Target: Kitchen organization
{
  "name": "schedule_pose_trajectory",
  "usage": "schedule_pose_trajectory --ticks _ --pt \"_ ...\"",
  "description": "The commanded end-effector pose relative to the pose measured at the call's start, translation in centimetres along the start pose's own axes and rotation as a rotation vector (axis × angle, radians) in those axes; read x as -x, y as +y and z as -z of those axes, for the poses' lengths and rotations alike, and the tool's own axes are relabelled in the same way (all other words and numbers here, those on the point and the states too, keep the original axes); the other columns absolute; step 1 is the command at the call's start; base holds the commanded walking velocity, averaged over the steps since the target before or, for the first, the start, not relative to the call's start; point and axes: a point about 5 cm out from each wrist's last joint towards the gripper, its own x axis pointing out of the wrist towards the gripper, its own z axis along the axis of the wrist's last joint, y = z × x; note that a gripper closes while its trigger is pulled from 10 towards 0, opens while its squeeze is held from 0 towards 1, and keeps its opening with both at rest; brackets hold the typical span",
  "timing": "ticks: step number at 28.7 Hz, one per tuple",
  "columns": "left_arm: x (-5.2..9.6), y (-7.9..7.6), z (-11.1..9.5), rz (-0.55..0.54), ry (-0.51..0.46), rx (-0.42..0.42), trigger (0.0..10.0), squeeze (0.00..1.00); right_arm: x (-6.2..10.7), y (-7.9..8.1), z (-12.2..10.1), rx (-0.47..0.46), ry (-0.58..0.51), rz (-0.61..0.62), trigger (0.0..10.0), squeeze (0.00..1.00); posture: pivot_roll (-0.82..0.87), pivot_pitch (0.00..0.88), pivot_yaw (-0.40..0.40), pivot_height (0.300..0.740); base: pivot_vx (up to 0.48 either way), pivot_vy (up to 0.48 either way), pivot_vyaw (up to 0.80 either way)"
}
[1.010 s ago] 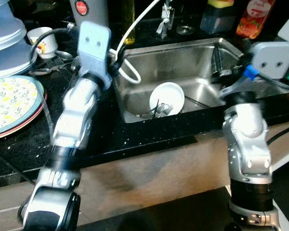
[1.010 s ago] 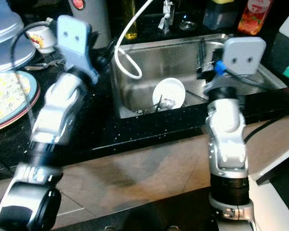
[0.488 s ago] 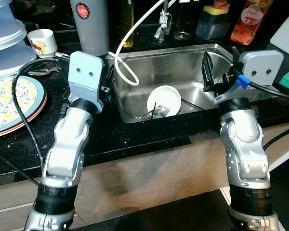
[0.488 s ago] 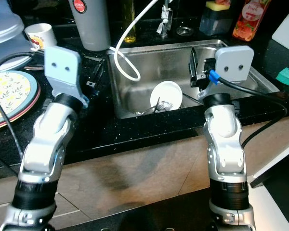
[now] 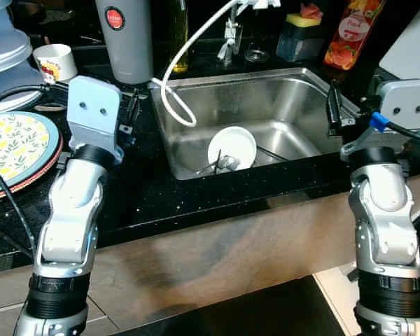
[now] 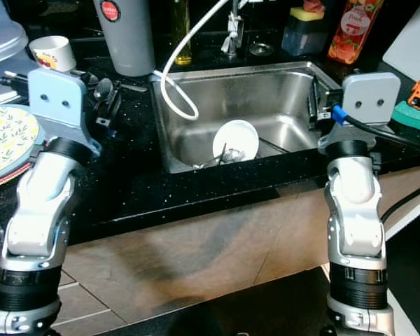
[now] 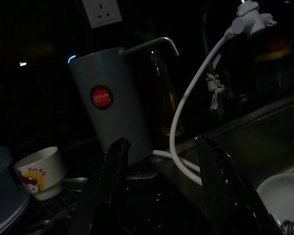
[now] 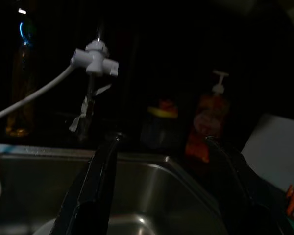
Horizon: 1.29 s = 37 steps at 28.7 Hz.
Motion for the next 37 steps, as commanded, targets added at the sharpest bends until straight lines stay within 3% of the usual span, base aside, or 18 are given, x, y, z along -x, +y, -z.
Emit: schedule_pose_trajectory --ticks 1,8,23,37 --pt "-0.2 -0.5 0.4 0.005 0.006 0.004 10.0 0.0 0.1 0.7 0.6 -0.017 0.037 -0.035 10.0 0.0 0.05 0.056 -0.027 0.74 0.0 0.0 0.0" --pt "-0.5 -1.4 0.9 -0.023 0.012 0.039 10.0 0.0 0.2 1.3 1.0 -0.048 0.061 -0.051 10.0 0.0 0.04 0.049 -0.038 0.74 0.0 0.0 0.0" --pt "-1.5 -2.0 0.4 -0.029 -0.021 0.075 10.0 0.0 -0.4 -0.3 1.5 -0.095 0.092 0.06 10.0 0.0 0.03 0.017 -0.037 0.74 0.0 0.0 0.0" --pt "-1.5 -2.3 0.7 -0.029 -0.021 0.075 10.0 0.0 -0.5 -0.4 1.6 -0.133 0.109 0.08 10.0 0.0 0.03 0.015 -0.042 0.74 0.0 0.0 0.0"
